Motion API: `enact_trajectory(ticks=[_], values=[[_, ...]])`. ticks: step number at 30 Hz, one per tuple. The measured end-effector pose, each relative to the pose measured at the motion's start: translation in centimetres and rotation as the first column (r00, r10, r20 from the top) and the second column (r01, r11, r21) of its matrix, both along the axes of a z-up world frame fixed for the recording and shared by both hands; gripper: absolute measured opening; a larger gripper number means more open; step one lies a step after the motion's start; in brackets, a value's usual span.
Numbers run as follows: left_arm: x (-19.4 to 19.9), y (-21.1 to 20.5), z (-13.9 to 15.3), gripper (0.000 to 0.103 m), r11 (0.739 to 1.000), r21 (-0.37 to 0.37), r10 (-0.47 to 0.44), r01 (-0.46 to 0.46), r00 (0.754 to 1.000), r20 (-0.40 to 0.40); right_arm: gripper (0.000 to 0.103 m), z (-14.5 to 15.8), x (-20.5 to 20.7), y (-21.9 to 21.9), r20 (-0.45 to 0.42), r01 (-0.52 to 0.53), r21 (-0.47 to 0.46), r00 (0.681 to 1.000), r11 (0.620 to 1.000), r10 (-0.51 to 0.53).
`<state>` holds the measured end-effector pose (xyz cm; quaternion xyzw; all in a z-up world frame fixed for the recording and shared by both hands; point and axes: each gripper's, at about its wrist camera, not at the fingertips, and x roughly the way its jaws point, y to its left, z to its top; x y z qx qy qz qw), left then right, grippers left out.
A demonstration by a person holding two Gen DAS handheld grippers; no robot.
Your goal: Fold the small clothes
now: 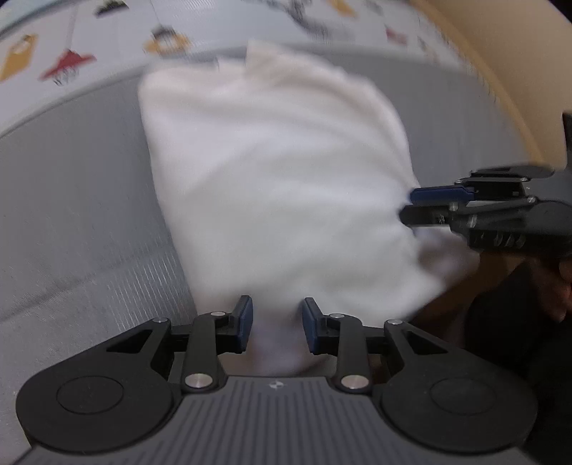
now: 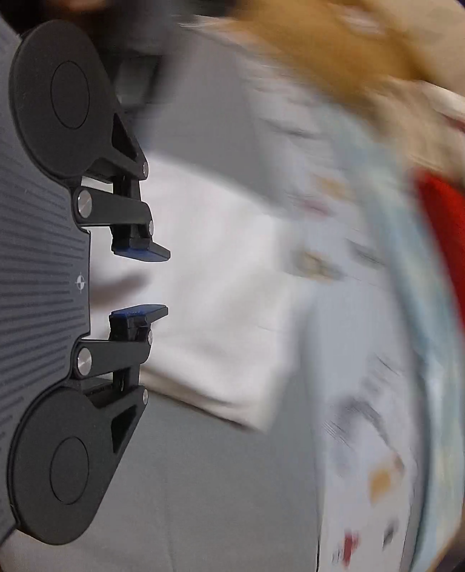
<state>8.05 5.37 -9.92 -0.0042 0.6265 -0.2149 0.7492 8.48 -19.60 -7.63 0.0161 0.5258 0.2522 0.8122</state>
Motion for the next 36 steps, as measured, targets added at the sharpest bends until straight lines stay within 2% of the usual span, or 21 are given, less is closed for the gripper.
enact_trajectory(ticks=[2, 3, 4, 6, 8, 9, 10, 11, 12, 16, 18, 22, 24, 25, 26, 28, 29, 31, 33, 34, 36], values=[[-0.5, -0.1, -0.7, 0.033, 1.0, -0.009, -0.025, 0.025, 1.0, -0.011, 0.027, -2.1, -1.5, 0.5, -0.028, -0.098, -0.181, 0.995, 0.979, 0.095], [-0.6, 0.2, -0.7, 0.034, 1.0, -0.021, -0.016, 0.016, 1.0, -0.005, 0.027, -2.3, -1.9, 0.3, -0.026, -0.11, -0.191, 0.994, 0.975, 0.107], [-0.6, 0.8, -0.5, 0.034, 0.999, -0.05, 0.011, -0.012, 1.0, -0.007, 0.028, -2.2, -2.0, -0.1, -0.028, -0.098, -0.18, 0.995, 0.979, 0.095], [-0.3, 2.6, 0.1, 0.034, 0.988, -0.129, 0.088, -0.087, 0.996, 0.0, 0.05, -2.2, -2.1, -1.3, -0.046, -0.037, -0.178, 0.999, 0.983, 0.029], [0.0, 4.5, 0.9, 0.04, 0.967, -0.191, 0.178, -0.169, 0.984, 0.027, 0.053, -1.5, -2.1, -2.0, -0.014, 0.006, -0.184, 1.0, 0.983, -0.009], [0.4, 5.4, 1.2, 0.045, 0.953, -0.208, 0.234, -0.221, 0.972, 0.039, 0.054, -1.0, -1.9, -2.3, 0.017, 0.031, -0.168, 0.999, 0.985, -0.028], [0.7, 6.2, 1.4, 0.058, 0.939, -0.212, 0.288, -0.27, 0.956, 0.056, 0.055, -0.6, -1.7, -2.8, 0.042, 0.056, -0.149, 0.998, 0.987, -0.051], [1.0, 7.0, 1.4, 0.064, 0.921, -0.213, 0.349, -0.327, 0.934, 0.073, 0.056, -0.4, -1.6, -3.0, 0.059, 0.088, -0.128, 0.995, 0.988, -0.081], [1.4, 7.5, 1.2, 0.065, 0.907, -0.211, 0.386, -0.364, 0.92, 0.074, 0.061, -0.2, -1.2, -3.2, 0.061, 0.127, -0.096, 0.991, 0.987, -0.122], [3.1, 8.0, -0.7, 0.065, 0.868, -0.221, 0.458, -0.446, 0.889, 0.003, 0.07, -1.0, 1.3, -4.3, -0.018, 0.256, -0.008, 0.966, 0.967, -0.256], [4.3, 7.8, -1.6, 0.065, 0.855, -0.222, 0.475, -0.468, 0.88, -0.023, 0.071, -2.0, 2.2, -4.4, -0.087, 0.306, 0.002, 0.949, 0.952, -0.305], [5.3, 7.3, -3.6, 0.065, 0.8, -0.234, 0.541, -0.553, 0.832, -0.122, 0.074, -4.4, 4.8, -3.7, -0.2, 0.371, -0.011, 0.909, 0.928, -0.366], [5.9, 7.2, -3.9, 0.065, 0.786, -0.245, 0.551, -0.567, 0.823, -0.137, 0.076, -5.0, 5.4, -3.7, -0.235, 0.409, -0.002, 0.887, 0.912, -0.398], [6.2, 7.0, -4.0, 0.065, 0.792, -0.242, 0.547, -0.561, 0.827, -0.131, 0.076, -5.2, 5.6, -3.7, -0.245, 0.42, 0.004, 0.88, 0.907, -0.407], [6.4, 6.6, -3.9, 0.065, 0.804, -0.231, 0.535, -0.548, 0.836, -0.119, 0.076, -5.3, 5.7, -3.7, -0.249, 0.427, 0.007, 0.876, 0.904, -0.412], [6.7, 6.2, -4.0, 0.063, 0.822, -0.22, 0.516, -0.525, 0.85, -0.102, 0.066, -5.3, 5.8, -3.4, -0.246, 0.427, 0.024, 0.879, 0.904, -0.409], [6.9, 6.2, -3.9, 0.053, 0.828, -0.219, 0.51, -0.517, 0.855, -0.091, 0.053, -5.3, 5.9, -3.2, -0.248, 0.421, 0.042, 0.883, 0.906, -0.399], [7.2, 6.4, -3.5, 0.04, 0.829, -0.235, 0.503, -0.507, 0.86, -0.081, 0.045, -5.2, 5.9, -2.9, -0.236, 0.418, 0.053, 0.888, 0.907, -0.396], [7.6, 6.4, -2.4, 0.035, 0.842, -0.246, 0.491, -0.48, 0.871, -0.021, 0.034, -4.6, 5.9, -2.8, -0.209, 0.415, 0.071, 0.895, 0.907, -0.394], [7.8, 6.2, -1.5, 0.033, 0.859, -0.238, 0.474, -0.453, 0.88, 0.037, 0.033, -4.2, 6.1, -2.4, -0.189, 0.42, 0.087, 0.897, 0.904, -0.398], [7.9, 6.4, 0.1, 0.033, 0.867, -0.241, 0.473, -0.437, 0.873, 0.118, 0.025, -3.1, 6.1, -2.3, -0.126, 0.421, 0.143, 0.906, 0.896, -0.405]])
